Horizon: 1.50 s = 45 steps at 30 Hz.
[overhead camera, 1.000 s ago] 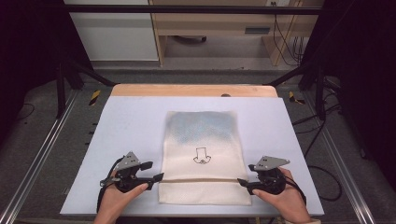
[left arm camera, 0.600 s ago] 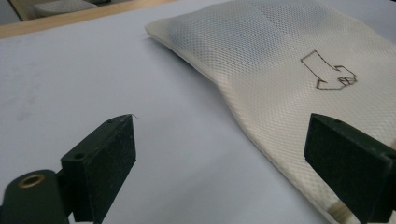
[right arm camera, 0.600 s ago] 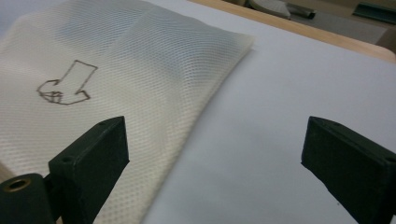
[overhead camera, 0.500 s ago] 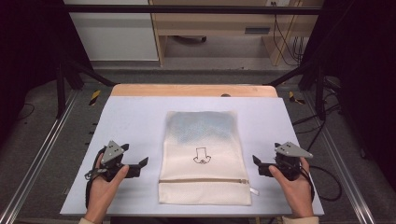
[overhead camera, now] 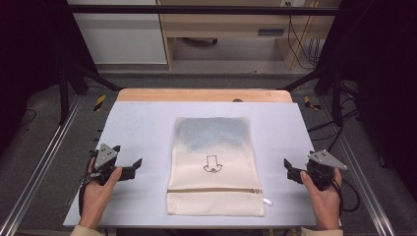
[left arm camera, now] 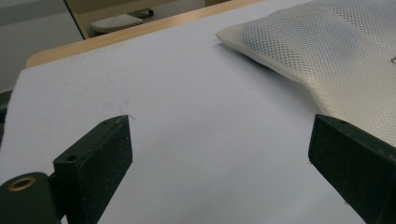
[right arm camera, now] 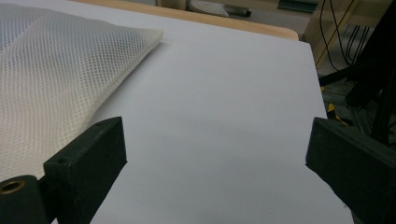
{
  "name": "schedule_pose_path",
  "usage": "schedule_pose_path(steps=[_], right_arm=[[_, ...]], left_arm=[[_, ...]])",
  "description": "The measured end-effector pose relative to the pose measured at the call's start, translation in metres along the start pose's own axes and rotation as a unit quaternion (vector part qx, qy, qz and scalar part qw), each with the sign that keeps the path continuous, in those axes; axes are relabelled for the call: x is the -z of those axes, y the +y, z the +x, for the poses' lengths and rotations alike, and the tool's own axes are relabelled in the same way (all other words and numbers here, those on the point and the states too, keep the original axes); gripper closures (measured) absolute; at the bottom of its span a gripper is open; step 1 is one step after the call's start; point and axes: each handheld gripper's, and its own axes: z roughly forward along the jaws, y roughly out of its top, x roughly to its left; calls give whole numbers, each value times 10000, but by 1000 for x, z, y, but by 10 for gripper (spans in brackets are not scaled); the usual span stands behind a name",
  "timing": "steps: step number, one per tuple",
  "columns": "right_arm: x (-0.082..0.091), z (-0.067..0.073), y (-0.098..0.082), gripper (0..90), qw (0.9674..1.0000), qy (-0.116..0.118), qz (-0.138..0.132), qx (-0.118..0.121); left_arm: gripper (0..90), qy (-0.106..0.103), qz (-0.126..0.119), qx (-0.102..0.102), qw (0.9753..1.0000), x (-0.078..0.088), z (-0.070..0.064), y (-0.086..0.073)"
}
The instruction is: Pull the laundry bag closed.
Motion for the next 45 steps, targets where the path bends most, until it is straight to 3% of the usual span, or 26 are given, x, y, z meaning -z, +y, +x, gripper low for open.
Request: schedule_pose_path(steps=[8,20,25,28,34,39,45], right_arm=[[-5,-3,-8,63,9999,-23,118,61],[-7,-8,-17,79,10000,-78,-6,47],[-11,-2,-20,79,9999,114,-76,33],[-15,4,-21,79,9997,182,11,172],[-22,4,-27,79,9992,357,158,115],[-26,6,-28,79,9987,359,322,187],[-25,8,-28,79,9988,295,280,262]], left_arm=[[56,113,-84,-100,9999,1,13,-4],[55,247,-232,258,9991,-3,39,-15],[48,220,-316,-38,9993,-9,41,-18],[46,217,-318,-146,9992,-13,41,-19],[45,186,-92,-241,9995,-22,40,-24],[42,140,78,-380,9992,-29,38,-26],[42,161,51,-186,9997,-28,41,-27]])
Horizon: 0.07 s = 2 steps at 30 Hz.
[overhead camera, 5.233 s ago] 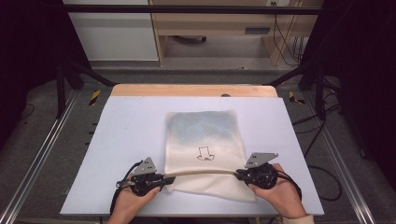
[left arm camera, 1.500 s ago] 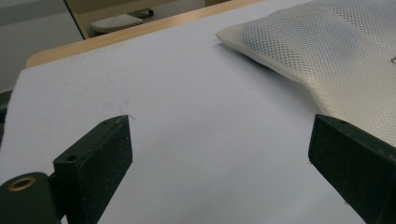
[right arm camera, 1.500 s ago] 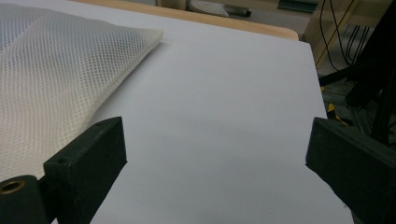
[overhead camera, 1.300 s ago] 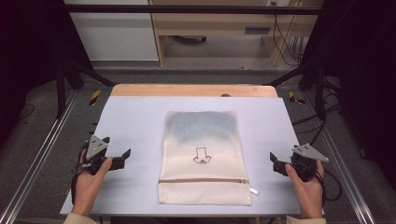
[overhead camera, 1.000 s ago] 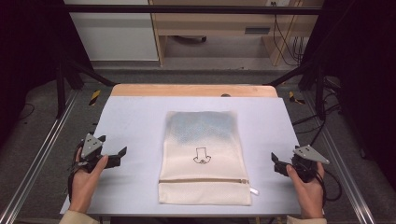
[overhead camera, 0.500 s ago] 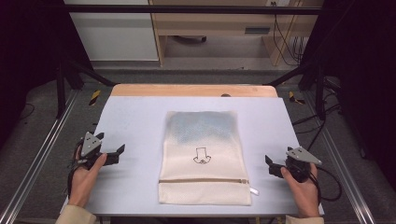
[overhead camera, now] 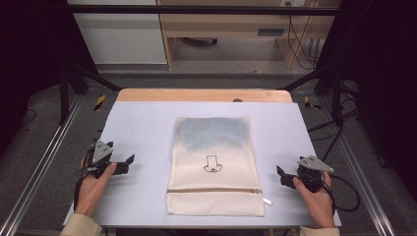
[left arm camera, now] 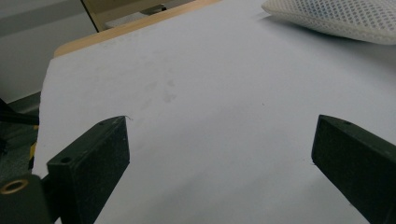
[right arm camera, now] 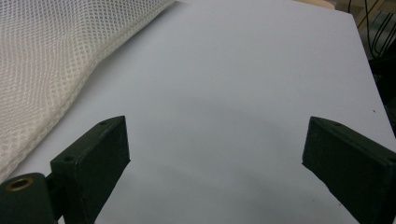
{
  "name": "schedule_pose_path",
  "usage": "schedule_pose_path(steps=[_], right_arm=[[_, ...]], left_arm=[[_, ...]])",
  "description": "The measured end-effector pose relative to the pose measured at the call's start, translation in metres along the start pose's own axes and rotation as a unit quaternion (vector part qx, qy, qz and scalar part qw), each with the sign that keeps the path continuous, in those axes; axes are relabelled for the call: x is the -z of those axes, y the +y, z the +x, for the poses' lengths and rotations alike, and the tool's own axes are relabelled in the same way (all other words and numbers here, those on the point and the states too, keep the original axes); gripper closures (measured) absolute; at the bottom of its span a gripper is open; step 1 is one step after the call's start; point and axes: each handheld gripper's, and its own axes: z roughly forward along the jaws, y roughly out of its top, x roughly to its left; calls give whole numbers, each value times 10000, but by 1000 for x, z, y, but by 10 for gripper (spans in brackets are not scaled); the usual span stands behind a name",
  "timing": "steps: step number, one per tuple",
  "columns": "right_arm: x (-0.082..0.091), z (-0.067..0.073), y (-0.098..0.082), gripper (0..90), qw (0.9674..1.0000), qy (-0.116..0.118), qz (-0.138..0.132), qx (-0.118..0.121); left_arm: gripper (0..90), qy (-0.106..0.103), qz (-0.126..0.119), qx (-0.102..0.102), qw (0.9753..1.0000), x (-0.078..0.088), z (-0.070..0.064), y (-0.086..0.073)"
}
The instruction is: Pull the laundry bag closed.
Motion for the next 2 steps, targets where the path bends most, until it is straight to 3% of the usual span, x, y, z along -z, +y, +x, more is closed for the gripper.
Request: schedule_pose_path(steps=[2], right_arm=[[1,0,0,79,10000,-31,-36,17]], left_arm=[[42,14,38,7,10000,-1,0,0]])
